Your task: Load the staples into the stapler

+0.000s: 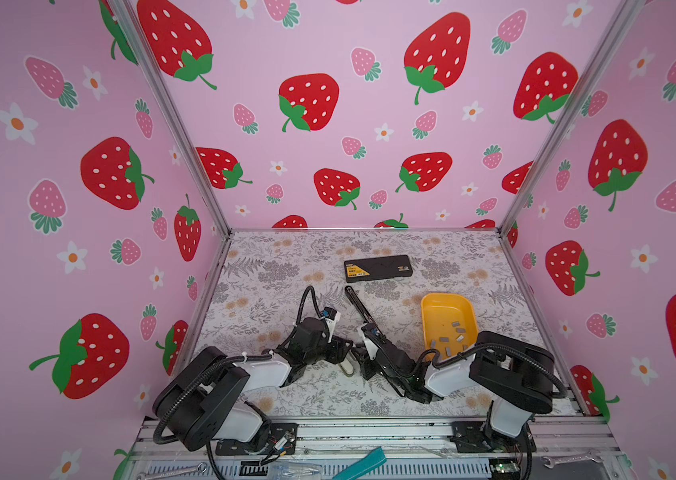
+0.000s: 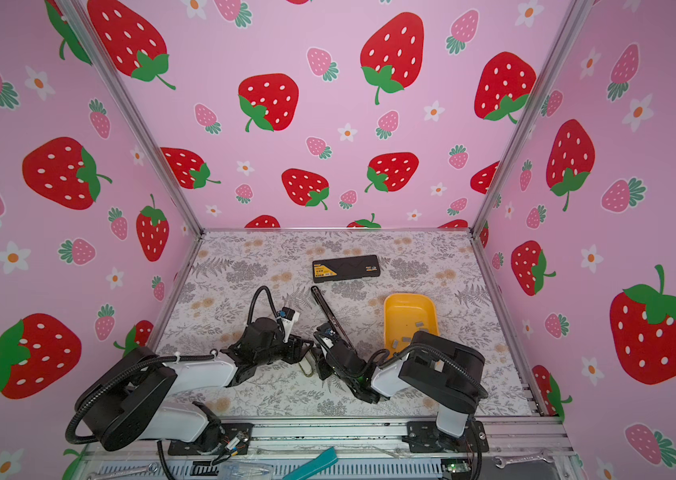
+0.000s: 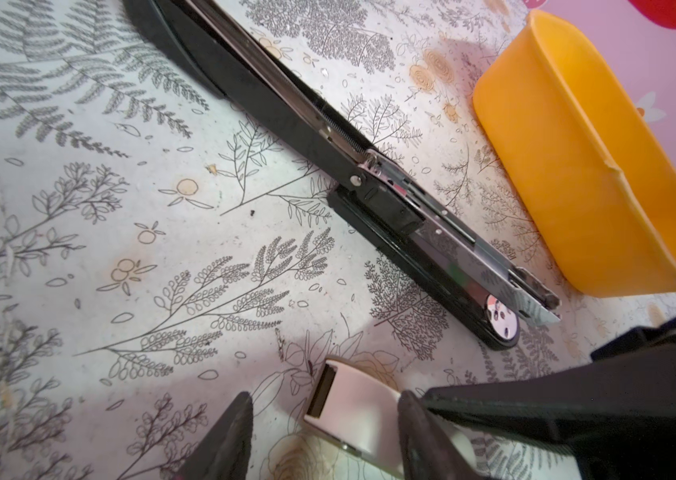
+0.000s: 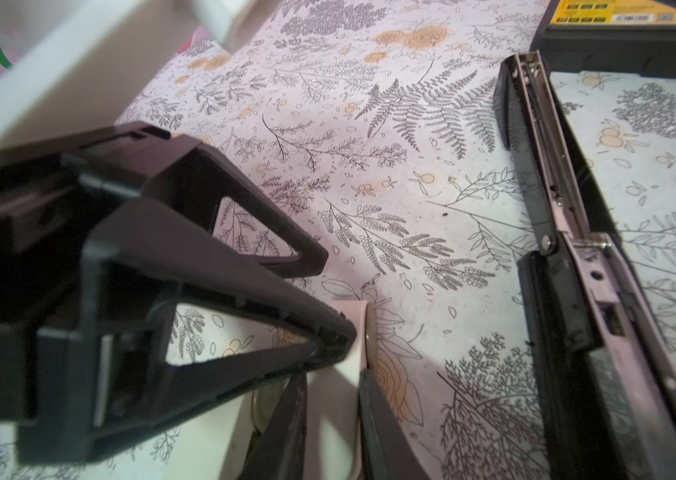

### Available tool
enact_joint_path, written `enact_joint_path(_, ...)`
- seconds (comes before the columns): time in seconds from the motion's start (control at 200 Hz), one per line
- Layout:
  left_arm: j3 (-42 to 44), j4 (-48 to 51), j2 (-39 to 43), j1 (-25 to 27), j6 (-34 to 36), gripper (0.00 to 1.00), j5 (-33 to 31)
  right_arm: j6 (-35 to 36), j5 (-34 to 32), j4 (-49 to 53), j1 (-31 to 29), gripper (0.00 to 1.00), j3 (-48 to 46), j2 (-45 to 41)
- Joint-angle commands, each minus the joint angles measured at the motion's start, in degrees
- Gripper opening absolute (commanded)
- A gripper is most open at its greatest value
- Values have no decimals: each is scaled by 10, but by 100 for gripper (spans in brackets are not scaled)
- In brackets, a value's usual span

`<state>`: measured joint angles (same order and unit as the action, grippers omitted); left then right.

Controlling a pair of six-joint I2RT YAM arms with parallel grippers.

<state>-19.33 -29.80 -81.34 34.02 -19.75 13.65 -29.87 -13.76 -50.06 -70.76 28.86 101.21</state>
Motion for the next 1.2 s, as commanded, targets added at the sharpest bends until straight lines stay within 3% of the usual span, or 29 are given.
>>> enact_joint_path(0.0, -3, 0, -18, 5, 4, 57, 3, -9, 7, 70, -4, 24, -31, 42)
enact_joint_path(0.225, -6, 0, -18, 6, 1, 57, 1, -4, 11, 71, -4, 25, -26, 32)
enact_joint_path(0.56, -56, 121, 51, 5, 14, 60, -54, 42, -27, 212, -3, 36, 54, -108)
enact_joint_path(0.885, -107, 181, 87, 3, 2, 63, -85, 19, -91, 317, 18, 40, 28, -198)
enact_joint_path(1.07, -138, 211, 84, 3, -40, 73, -112, 10, -99, 351, 51, 43, -7, -233)
enact_joint_path(1.195, -165, 252, 81, 3, -88, 80, -166, 11, -98, 363, 69, 46, -22, -243)
